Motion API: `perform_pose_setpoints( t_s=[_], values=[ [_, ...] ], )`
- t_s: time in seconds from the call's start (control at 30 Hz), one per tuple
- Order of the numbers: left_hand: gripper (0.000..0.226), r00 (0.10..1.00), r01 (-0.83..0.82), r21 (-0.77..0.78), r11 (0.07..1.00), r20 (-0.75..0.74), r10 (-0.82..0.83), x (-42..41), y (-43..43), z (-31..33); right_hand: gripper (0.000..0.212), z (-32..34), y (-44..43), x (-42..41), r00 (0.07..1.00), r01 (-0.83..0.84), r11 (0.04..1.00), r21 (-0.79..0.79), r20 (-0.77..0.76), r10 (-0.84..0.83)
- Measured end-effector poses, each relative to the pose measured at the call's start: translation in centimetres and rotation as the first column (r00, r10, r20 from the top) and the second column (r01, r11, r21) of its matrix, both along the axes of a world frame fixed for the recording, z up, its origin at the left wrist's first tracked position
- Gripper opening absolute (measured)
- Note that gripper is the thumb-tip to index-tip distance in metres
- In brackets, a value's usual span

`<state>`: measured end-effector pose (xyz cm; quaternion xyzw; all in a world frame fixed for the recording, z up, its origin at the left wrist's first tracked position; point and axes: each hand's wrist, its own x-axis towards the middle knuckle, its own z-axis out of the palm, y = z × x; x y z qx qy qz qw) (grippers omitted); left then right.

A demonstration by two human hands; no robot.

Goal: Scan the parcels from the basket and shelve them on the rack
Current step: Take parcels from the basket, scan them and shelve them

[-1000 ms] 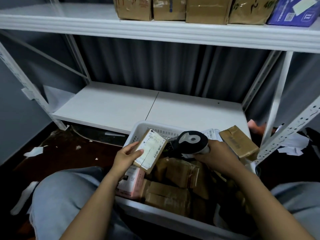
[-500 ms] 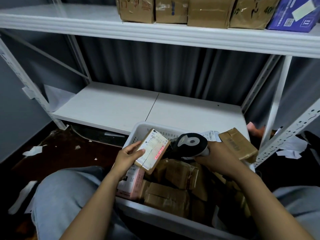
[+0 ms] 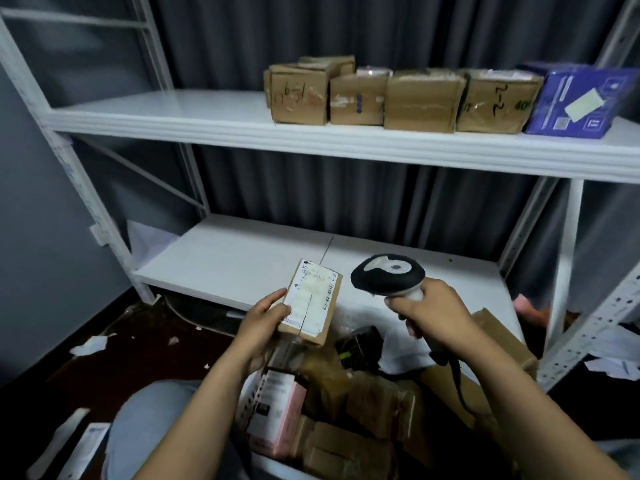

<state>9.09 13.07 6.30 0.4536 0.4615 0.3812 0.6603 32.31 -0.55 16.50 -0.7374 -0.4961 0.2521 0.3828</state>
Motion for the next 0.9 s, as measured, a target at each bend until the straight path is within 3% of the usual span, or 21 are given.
perform_pose_setpoints(
  t_s=[0.3, 0.47, 0.6, 0.77, 0.9],
  values=[
    [0.021, 0.947, -0.248, 0.086, 0.965, 0.234, 0.222, 0.0, 5.2, 14.4, 0.008, 10.1, 7.4, -0.8, 0.962, 0.012, 0.97, 0.245, -0.268, 0.055],
    [0.017, 0.906, -0.395, 0.196, 0.897, 0.246, 0.345, -0.7, 8.3, 20.8, 0.014, 14.5, 10.8, -1.2, 0.973, 0.021, 0.951, 0.309, -0.223, 0.051],
    [0.027, 0.871, -0.48, 0.239, 0.844, 0.244, 0.426, -1.3, 12.2, 24.1, 0.008, 17.2, 13.4, -1.6, 0.98, -0.006, 0.94, 0.34, -0.184, 0.073],
    [0.025, 0.897, -0.44, 0.246, 0.864, 0.172, 0.408, -0.8, 16.9, 26.2, 0.008, 18.7, 16.1, -1.5, 0.989, 0.009, 0.939, 0.343, -0.144, 0.043],
    [0.039, 0.933, -0.359, 0.309, 0.881, 0.093, 0.348, 0.1, 20.5, 26.6, 0.013, 18.8, 18.1, -0.9, 0.994, 0.021, 0.947, 0.321, -0.111, 0.016]
  ],
)
